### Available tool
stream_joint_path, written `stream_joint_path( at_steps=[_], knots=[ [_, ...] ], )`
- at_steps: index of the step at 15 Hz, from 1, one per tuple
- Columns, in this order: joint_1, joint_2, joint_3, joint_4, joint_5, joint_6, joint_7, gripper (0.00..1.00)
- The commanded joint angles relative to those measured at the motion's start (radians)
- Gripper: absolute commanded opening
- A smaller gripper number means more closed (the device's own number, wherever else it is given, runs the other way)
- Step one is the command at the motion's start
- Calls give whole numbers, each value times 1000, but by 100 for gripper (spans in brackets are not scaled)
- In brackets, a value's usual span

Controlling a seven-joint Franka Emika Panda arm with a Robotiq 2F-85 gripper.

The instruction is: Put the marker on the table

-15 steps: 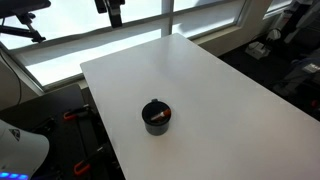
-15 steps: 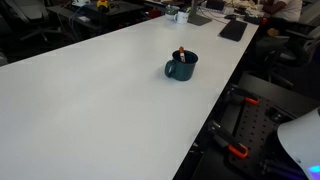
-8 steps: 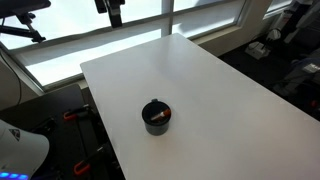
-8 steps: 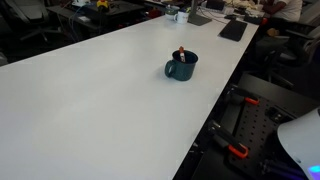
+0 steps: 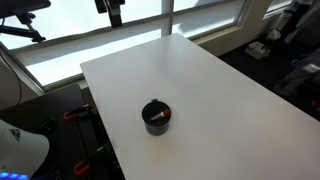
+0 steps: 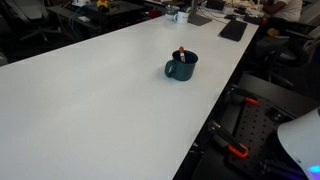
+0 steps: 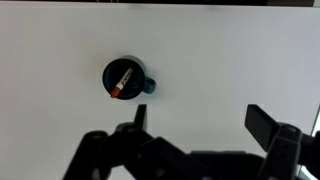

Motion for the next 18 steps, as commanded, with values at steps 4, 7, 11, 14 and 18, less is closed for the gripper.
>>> stream_joint_path(
  at_steps=[4,7,11,14,18],
  knots=[
    [1,24,-17,11,0,-3,8,100],
    [-13,67,-43,24,3,4,6,100],
    [-34,146,-84,42,11,6,7,100],
    [-49,217,-112,57,28,-7,6,100],
    [-53,221,-118,34,25,6,-3,100]
  ],
)
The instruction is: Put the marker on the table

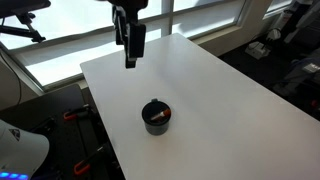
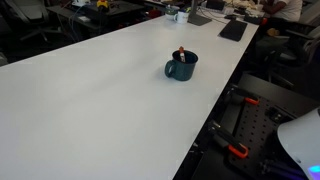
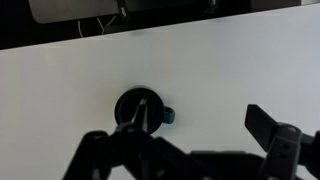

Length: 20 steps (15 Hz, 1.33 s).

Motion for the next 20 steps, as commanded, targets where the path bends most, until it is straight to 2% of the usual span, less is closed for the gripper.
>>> stream_joint_path(
  at_steps=[1,5,19,20],
  knots=[
    [-9,9,7,4,4,-2,-3,100],
    [-9,25,7,16,6,2,2,100],
    [-81,355,-52,177,75,-31,19,100],
    [-80,308,-48,131,57,-2,1,100]
  ],
)
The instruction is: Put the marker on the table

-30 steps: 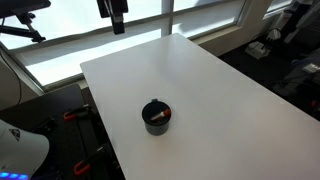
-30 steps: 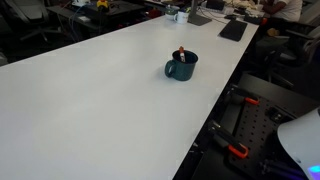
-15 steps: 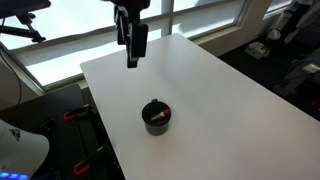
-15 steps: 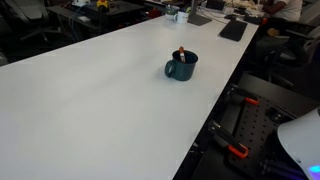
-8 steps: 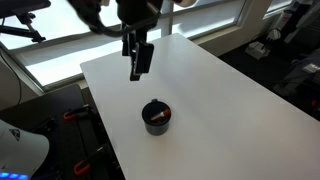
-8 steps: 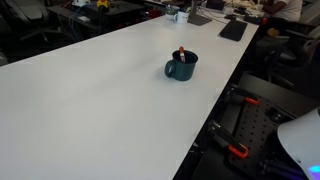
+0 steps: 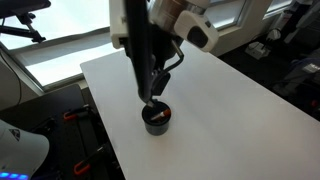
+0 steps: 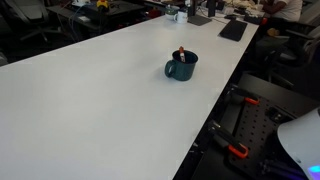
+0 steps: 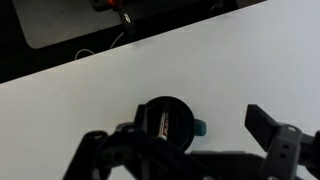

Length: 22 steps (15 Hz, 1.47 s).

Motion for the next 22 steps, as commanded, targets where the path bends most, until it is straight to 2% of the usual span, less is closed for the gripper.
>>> stream_joint_path(
  at_steps=[1,11,22],
  knots=[
    [-7,21,3,12,4,-2,0,100],
    [-11,119,2,72,15,-12,6,100],
    [-22,318,9,256,27,-62,6,100]
  ],
)
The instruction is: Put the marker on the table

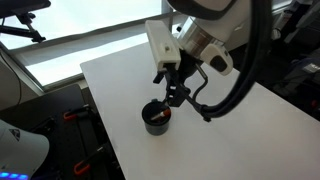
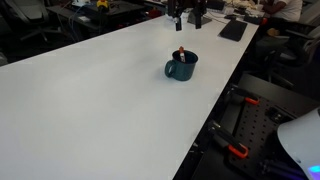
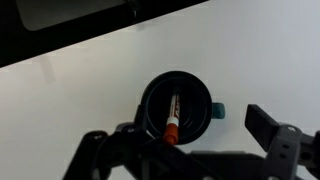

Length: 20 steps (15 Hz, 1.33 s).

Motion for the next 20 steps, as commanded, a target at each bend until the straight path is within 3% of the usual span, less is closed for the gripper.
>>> stream_joint_path(
  at_steps=[1,20],
  knots=[
    [-8,18,8,18,-2,-10,1,100],
    [-33,154,5,89,5,-15,14,100]
  ],
)
